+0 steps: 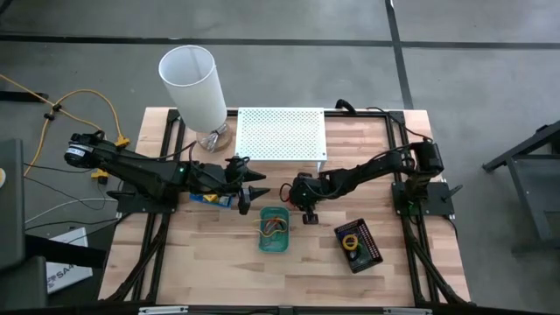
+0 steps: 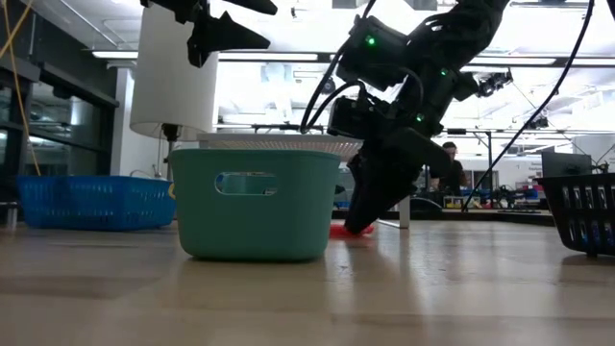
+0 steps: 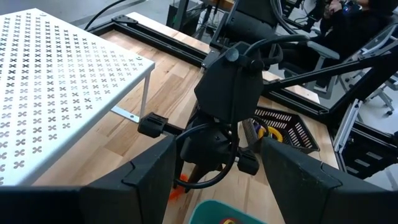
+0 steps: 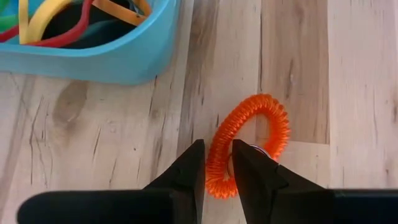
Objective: Pick & Place Office Desk Supplies
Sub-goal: Put the orange spiral keychain band into the black bin
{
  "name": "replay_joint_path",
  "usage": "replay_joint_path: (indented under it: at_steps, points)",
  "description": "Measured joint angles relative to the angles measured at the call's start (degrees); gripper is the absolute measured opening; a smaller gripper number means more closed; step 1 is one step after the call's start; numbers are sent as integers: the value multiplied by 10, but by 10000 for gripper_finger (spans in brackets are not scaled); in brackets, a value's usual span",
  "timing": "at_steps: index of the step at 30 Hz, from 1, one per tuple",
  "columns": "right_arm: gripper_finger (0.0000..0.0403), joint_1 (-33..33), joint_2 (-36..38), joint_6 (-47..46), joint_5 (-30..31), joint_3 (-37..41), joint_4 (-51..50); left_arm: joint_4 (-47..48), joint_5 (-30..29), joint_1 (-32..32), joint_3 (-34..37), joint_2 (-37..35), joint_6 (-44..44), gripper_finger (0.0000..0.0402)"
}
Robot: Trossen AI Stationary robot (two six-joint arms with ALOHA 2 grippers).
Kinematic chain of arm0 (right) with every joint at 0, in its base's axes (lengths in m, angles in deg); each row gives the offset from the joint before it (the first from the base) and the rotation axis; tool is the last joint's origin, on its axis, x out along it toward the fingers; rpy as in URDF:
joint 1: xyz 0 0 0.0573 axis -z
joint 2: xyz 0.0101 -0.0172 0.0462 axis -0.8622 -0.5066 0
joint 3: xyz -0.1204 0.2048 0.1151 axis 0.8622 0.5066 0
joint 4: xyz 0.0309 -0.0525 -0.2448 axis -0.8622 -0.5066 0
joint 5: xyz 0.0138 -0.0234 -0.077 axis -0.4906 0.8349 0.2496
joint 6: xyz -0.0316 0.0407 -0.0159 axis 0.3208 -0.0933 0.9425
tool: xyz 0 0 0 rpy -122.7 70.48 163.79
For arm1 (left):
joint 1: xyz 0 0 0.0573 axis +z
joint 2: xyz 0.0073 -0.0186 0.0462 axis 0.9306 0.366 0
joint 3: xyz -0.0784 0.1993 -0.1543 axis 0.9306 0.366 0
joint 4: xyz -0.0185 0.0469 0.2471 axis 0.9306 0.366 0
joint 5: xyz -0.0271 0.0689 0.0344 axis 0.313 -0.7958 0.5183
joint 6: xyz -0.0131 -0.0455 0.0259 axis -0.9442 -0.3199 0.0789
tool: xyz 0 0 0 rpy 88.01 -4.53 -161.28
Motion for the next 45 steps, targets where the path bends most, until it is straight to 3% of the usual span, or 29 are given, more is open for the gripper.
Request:
replay_joint_path:
  at_steps: [7, 17, 45]
  points:
    - [69, -1, 0, -5, 2, 0, -4, 0, 0, 0, 0, 0, 0, 230]
    - [69, -23, 0, -5, 67, 0, -28, 0, 0, 0, 0, 0, 0, 230]
    - [69, -23, 1, -47, 23, -1, -57, 0, 0, 0, 0, 0, 0, 230]
